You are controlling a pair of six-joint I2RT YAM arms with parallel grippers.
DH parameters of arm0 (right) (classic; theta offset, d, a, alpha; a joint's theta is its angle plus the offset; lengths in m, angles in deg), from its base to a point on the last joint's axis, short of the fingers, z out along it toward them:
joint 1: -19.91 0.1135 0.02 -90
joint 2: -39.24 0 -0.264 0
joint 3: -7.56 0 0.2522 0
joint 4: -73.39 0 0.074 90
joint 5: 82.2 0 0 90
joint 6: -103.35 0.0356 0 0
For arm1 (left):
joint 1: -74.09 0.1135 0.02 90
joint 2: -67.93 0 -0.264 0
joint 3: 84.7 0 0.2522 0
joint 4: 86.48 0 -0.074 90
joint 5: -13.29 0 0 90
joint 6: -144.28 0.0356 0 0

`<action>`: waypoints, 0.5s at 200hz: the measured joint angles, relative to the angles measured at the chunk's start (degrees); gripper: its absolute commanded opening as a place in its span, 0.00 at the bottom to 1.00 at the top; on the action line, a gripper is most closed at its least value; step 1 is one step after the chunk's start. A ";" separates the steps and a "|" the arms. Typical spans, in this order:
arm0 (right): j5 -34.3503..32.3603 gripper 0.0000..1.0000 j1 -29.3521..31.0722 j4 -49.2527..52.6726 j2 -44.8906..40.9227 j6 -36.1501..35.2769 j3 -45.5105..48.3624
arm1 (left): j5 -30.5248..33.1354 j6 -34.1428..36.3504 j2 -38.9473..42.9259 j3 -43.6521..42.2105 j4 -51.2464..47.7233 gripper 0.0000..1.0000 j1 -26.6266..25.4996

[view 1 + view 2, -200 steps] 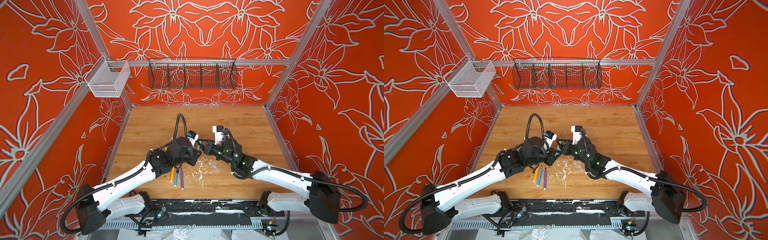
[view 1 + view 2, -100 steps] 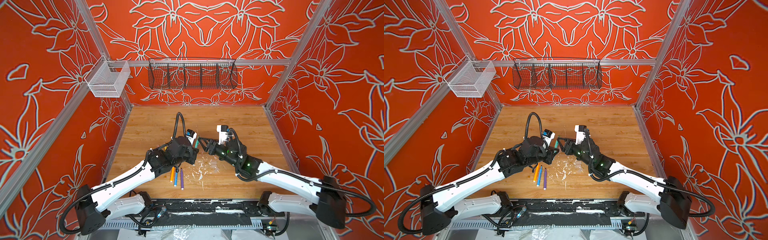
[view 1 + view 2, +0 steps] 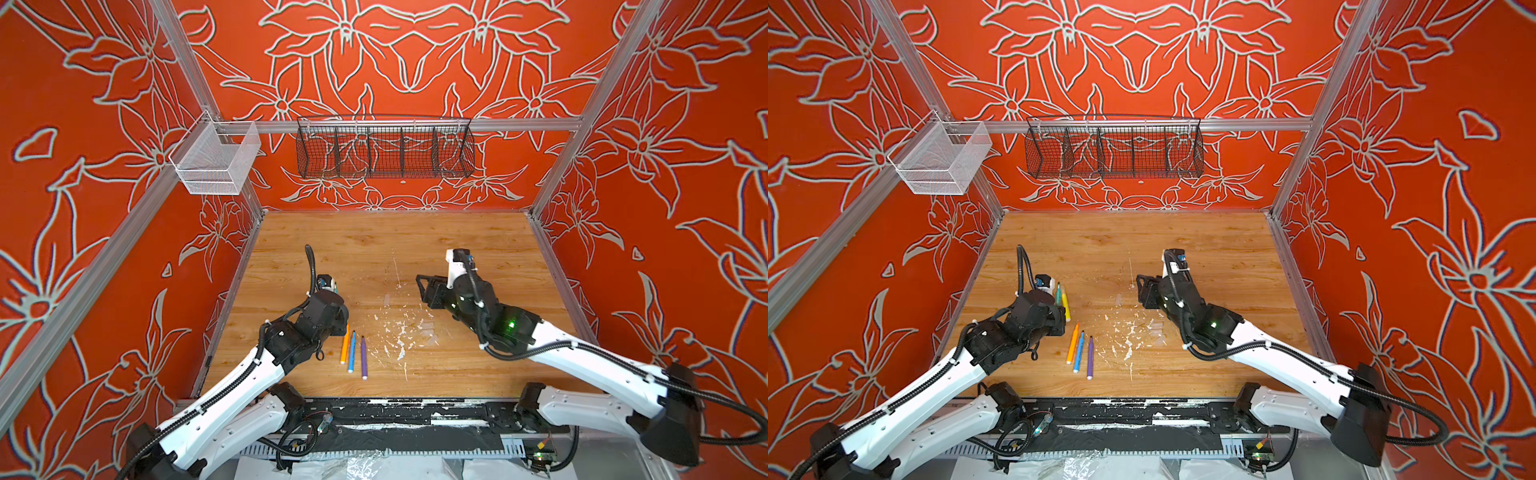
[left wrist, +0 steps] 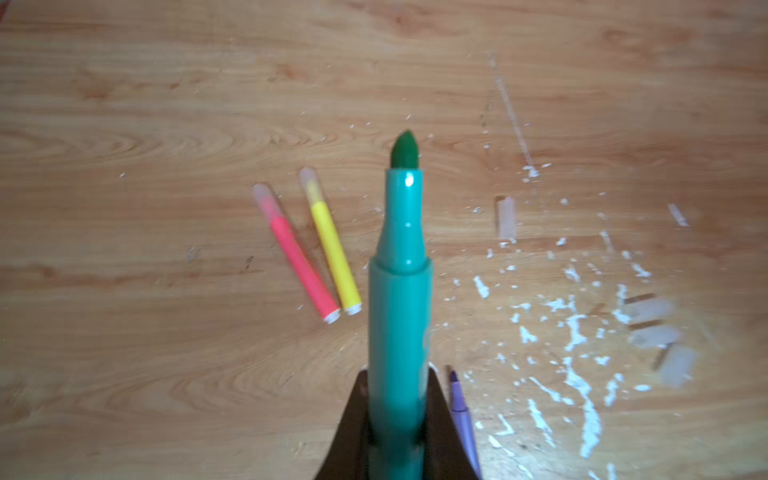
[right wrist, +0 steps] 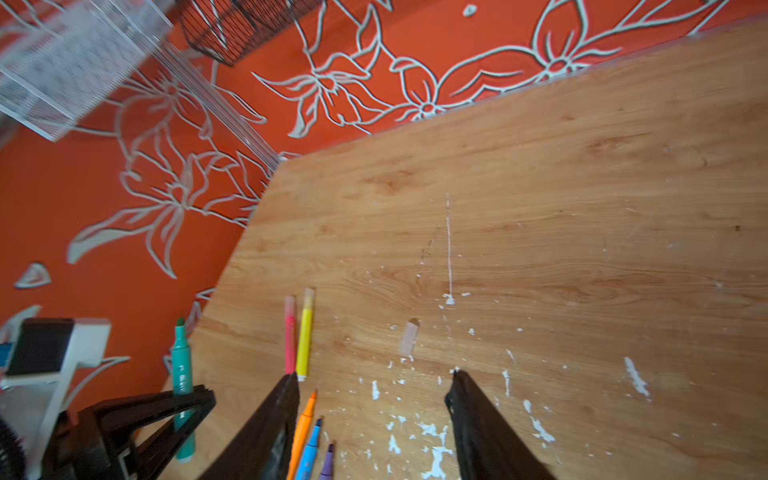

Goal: Insert the pens into the pen caps
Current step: 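Move the right gripper away toward the translucent caps on the table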

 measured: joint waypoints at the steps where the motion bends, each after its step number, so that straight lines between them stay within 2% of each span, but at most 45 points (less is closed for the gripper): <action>1: 0.00 0.60 0.00 0.26 0.31 -0.04 -0.28 | 0.04 0.02 -0.02 -0.13 -0.04 0.00 -0.02; 100: 4.72 0.55 -0.02 26.10 42.03 -6.21 -37.68 | -0.94 0.31 0.26 -2.51 3.32 0.00 0.00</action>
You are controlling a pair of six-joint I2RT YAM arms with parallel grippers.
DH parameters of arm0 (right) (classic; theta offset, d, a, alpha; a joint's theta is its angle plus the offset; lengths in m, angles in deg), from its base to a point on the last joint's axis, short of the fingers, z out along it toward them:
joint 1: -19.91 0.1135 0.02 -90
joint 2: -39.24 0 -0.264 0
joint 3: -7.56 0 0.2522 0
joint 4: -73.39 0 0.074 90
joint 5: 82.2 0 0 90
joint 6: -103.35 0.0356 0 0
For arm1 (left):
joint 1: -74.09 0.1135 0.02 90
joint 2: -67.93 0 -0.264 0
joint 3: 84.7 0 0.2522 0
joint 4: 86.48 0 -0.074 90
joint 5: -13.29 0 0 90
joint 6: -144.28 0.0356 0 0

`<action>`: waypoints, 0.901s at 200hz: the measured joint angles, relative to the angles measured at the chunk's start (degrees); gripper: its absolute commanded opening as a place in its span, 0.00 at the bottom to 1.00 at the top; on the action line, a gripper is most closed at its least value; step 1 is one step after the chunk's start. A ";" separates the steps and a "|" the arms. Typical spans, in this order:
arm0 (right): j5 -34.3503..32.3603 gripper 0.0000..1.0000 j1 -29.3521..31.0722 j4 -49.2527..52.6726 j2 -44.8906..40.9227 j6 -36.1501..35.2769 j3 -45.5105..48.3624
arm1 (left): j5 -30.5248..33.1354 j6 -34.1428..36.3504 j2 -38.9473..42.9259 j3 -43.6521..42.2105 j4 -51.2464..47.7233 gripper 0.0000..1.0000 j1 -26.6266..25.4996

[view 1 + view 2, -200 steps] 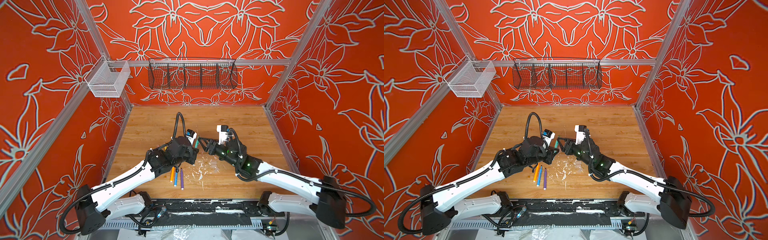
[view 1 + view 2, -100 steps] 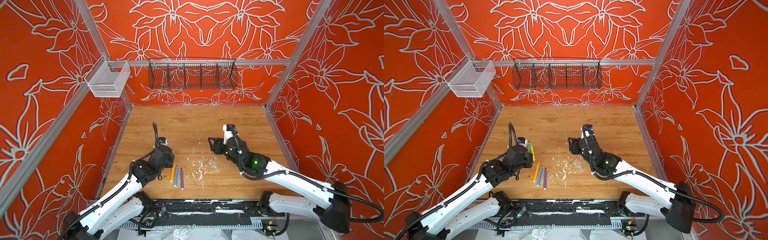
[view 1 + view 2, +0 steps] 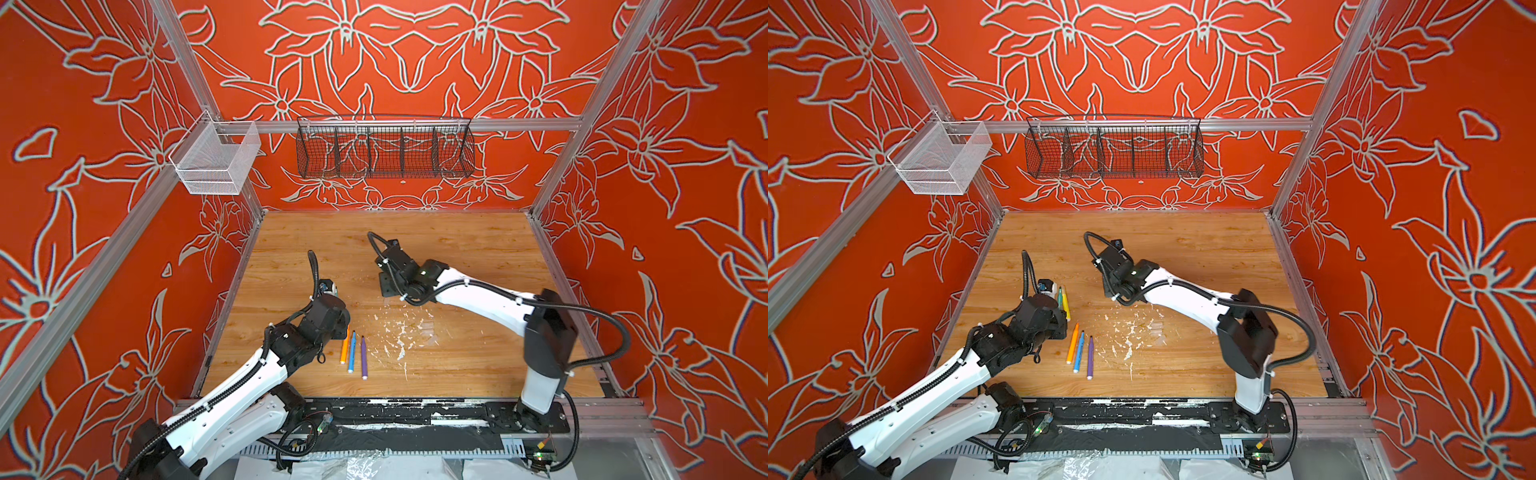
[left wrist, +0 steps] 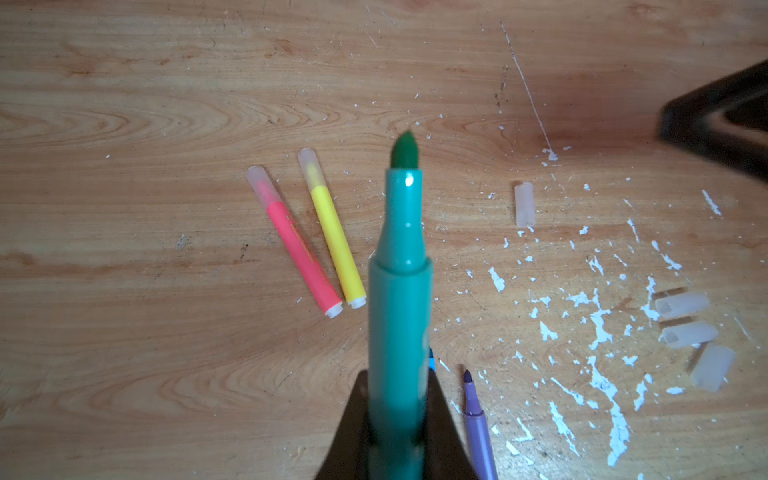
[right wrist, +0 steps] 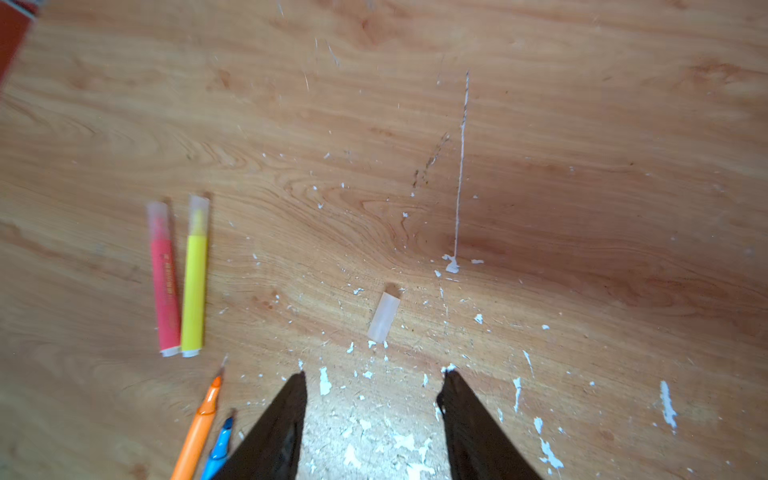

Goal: Insert the pens into the pen caps
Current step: 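Move the right gripper away toward the translucent caps on the table, then lower the right gripper onto a translucent cap and close on it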

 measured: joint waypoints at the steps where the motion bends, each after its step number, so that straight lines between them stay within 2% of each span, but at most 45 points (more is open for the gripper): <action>1: 0.07 0.55 0.00 0.17 0.28 -0.04 -0.24 | -0.02 0.00 0.04 -0.02 0.00 0.00 0.00; 34: 1.01 0.54 -0.07 6.71 9.84 -0.98 -8.20 | -0.11 -0.02 2.69 -1.07 0.00 0.00 0.00; 75: 1.03 0.53 -0.63 11.17 16.13 -1.22 -12.87 | -0.11 -0.02 4.61 -1.70 0.02 0.00 0.00; 131: 1.81 0.52 -1.11 13.49 21.49 -1.27 -17.07 | -0.07 -0.04 4.57 -1.75 0.02 0.00 0.00; 180: 2.95 0.49 -2.45 13.66 22.86 -1.29 -17.77 | -0.09 -0.04 4.31 -1.75 0.04 0.00 0.00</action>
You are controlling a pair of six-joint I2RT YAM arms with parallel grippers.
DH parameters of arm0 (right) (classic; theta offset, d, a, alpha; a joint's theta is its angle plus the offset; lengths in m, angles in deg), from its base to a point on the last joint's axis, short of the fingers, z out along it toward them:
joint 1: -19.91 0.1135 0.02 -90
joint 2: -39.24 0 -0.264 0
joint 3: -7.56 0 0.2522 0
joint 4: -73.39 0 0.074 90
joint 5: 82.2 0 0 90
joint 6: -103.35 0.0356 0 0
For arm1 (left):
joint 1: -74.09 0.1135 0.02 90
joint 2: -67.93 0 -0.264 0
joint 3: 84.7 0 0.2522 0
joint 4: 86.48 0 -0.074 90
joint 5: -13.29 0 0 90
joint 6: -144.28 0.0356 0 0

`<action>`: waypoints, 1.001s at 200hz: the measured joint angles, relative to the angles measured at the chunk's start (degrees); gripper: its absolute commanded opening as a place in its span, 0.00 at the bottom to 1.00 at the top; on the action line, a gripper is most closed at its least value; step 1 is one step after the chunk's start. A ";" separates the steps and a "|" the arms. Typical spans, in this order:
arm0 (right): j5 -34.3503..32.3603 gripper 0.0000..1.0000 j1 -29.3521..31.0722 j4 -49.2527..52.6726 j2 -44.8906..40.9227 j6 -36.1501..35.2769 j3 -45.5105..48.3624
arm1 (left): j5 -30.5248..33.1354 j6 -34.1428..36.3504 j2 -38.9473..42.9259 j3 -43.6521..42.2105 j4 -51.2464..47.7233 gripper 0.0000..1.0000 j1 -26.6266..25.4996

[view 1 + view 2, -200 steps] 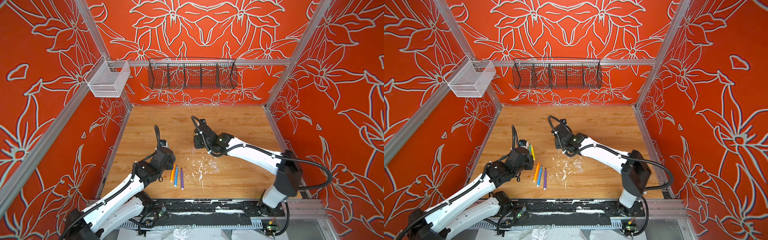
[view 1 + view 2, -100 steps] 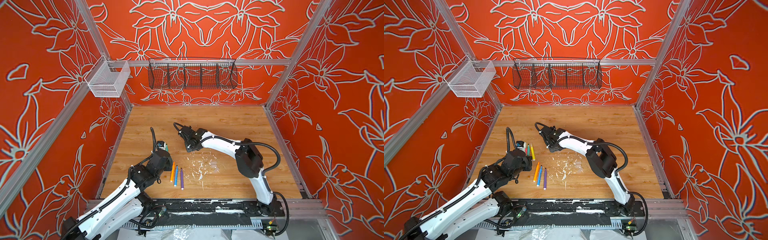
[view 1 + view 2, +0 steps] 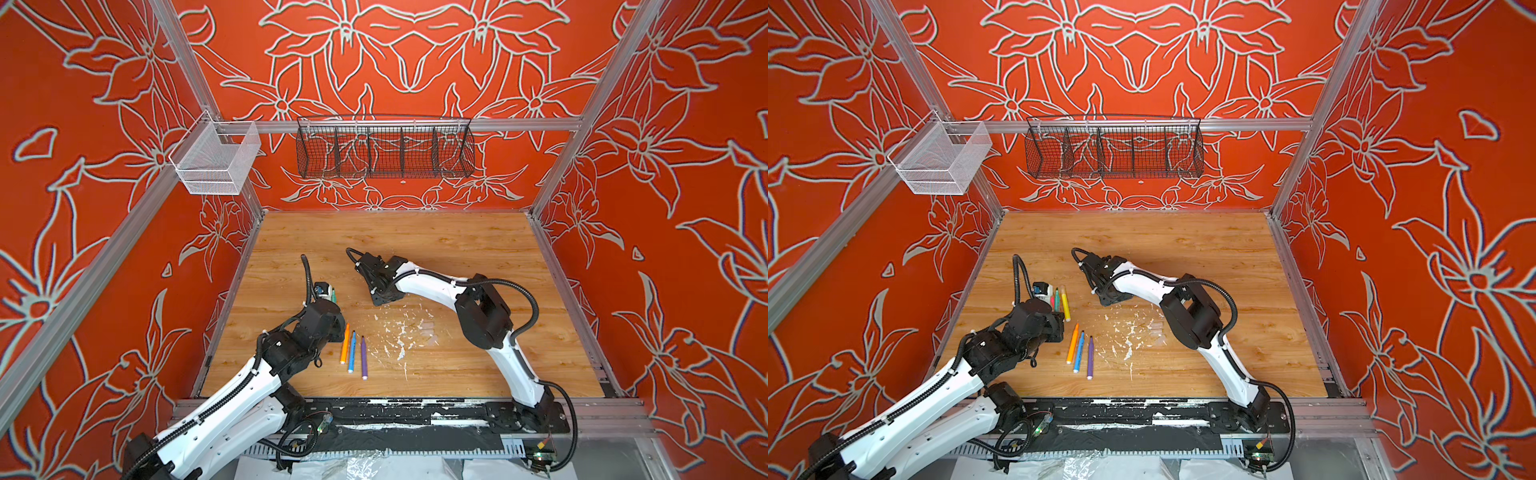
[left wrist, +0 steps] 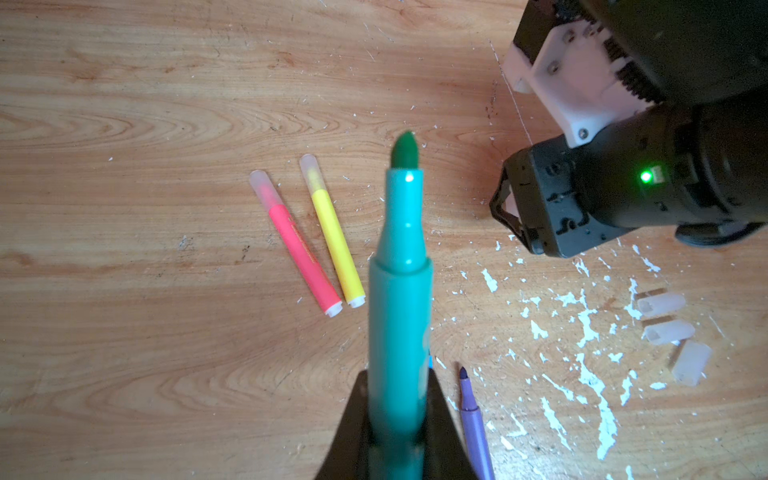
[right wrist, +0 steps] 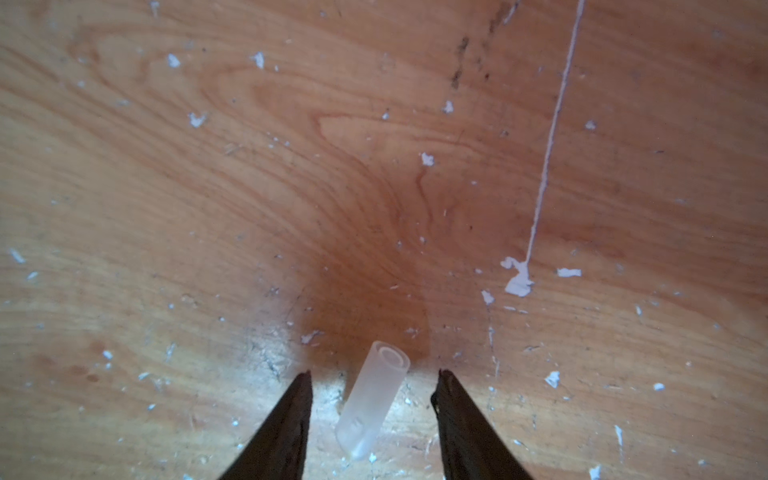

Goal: Insert the pens into the pen caps
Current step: 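Lower the right gripper onto a translucent cap and close on it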

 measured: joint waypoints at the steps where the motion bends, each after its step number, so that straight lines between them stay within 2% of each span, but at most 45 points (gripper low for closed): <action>1: 0.02 0.49 -0.07 -0.02 0.00 0.00 0.00 | 0.00 0.00 0.00 0.00 0.00 0.00 0.00; 108: 1.33 0.36 -1.51 -0.48 0.74 0.04 0.04 | 0.00 0.00 -1.07 0.00 0.33 0.00 0.00; 200: 1.44 0.38 -1.51 -3.26 -1.70 0.48 4.66 | 0.00 0.00 -1.07 0.00 0.35 0.00 0.00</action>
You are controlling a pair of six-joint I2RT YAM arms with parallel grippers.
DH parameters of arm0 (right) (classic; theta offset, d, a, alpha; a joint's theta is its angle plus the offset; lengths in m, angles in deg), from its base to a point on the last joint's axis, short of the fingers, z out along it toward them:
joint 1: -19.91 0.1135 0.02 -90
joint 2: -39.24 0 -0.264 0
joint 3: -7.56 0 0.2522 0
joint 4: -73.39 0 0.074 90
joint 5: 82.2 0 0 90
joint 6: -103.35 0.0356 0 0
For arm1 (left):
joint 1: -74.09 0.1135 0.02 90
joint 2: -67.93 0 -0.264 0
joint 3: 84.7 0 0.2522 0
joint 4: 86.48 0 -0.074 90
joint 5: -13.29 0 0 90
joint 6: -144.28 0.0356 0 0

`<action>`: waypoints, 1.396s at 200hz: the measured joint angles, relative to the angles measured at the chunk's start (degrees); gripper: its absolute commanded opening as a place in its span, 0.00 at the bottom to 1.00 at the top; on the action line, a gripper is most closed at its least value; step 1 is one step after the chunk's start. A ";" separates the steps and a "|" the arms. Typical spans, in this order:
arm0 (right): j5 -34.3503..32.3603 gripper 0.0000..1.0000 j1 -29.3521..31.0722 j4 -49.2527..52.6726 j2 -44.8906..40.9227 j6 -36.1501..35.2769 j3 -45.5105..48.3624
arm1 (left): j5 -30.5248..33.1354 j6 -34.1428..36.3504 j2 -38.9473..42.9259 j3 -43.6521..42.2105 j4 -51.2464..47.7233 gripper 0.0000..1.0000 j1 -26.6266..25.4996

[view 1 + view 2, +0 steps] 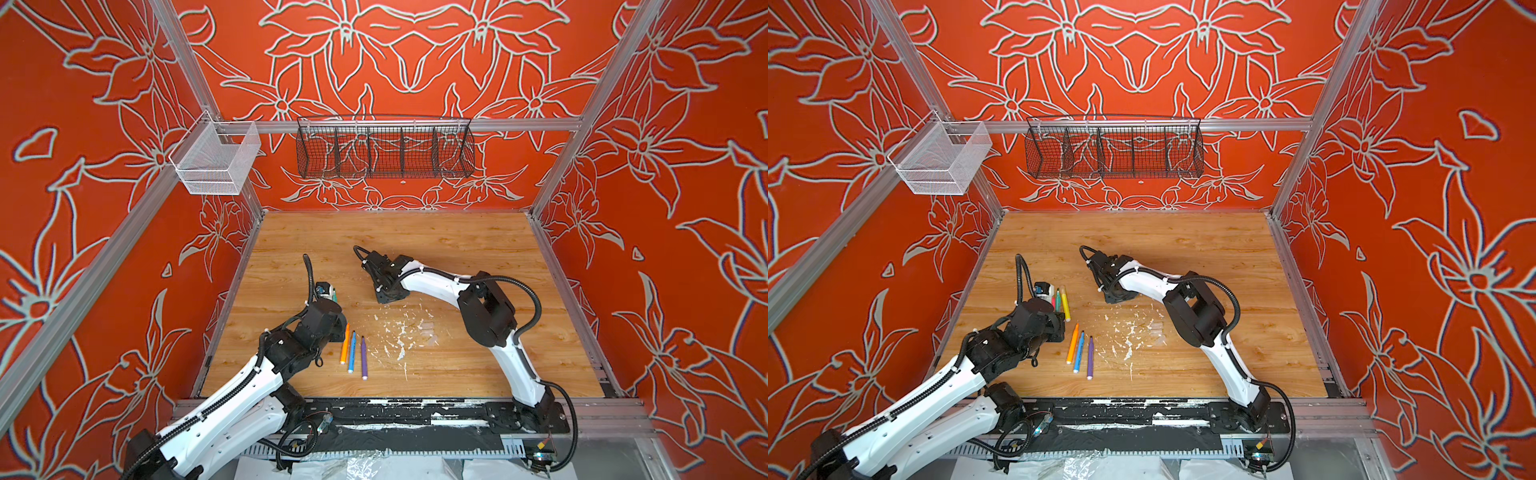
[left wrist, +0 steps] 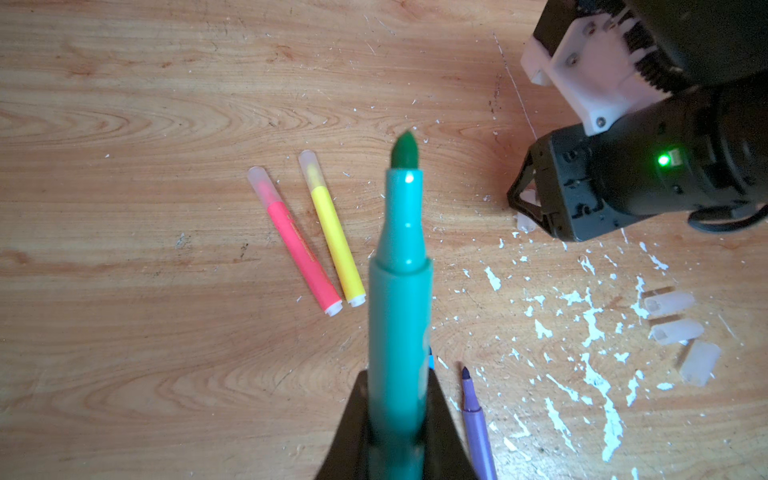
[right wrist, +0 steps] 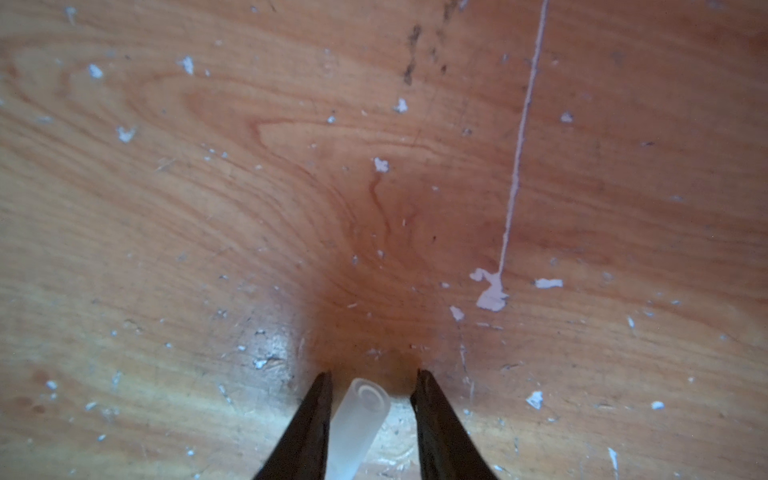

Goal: Insert the pens into the pen caps
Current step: 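Lower the right gripper onto a translucent cap and close on it, then lift the cap and carry it above the green marker held by the left gripper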

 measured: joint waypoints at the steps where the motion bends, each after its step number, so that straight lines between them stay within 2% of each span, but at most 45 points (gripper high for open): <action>1: 0.00 0.38 0.00 0.00 -0.04 0.02 0.04 | 0.00 0.00 0.00 0.00 0.00 0.00 0.00; 32: 0.04 0.38 0.07 -1.01 -1.53 0.31 2.47 | 0.00 0.00 0.00 0.00 0.00 0.00 0.00; 78: 0.15 0.28 0.11 -1.53 -1.70 0.90 2.95 | 0.00 0.00 0.00 0.00 0.00 0.00 0.00; 160: 0.57 0.27 0.26 -2.49 -2.03 1.03 3.72 | 0.00 0.00 0.00 0.00 0.00 0.00 0.00; 208: 0.61 0.19 0.37 -2.97 -2.05 1.20 3.89 | -0.02 0.00 0.00 0.00 0.00 0.00 0.00; 254: 0.55 0.16 0.37 -4.04 -2.78 1.38 5.14 | -0.07 0.00 0.00 0.00 0.02 0.00 0.00; 279: 0.37 0.13 0.37 -4.76 -4.79 2.03 8.04 | -2.78 0.96 -0.11 0.00 1.16 0.00 0.00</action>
